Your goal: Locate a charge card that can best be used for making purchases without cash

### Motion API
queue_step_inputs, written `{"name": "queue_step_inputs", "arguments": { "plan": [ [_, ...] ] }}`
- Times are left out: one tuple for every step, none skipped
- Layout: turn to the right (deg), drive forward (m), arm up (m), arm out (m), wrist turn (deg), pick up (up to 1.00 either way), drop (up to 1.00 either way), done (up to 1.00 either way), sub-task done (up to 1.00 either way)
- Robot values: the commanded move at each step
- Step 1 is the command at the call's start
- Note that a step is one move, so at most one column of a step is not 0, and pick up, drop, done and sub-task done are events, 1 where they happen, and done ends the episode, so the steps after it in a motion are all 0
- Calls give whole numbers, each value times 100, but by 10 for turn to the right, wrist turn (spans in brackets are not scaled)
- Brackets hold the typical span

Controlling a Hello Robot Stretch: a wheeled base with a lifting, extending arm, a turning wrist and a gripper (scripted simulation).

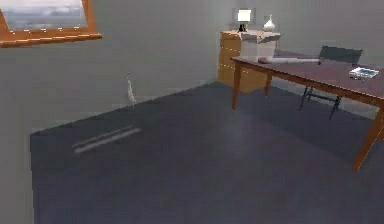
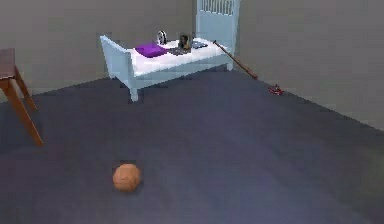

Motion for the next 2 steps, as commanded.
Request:
{"name": "queue_step_inputs", "arguments": {
  "plan": [
    [0, 100, 0, 0, 0, 0, 0, 0, 0],
    [-30, 0, 0, 0, 0, 0, 0, 0, 0]
  ]
}}
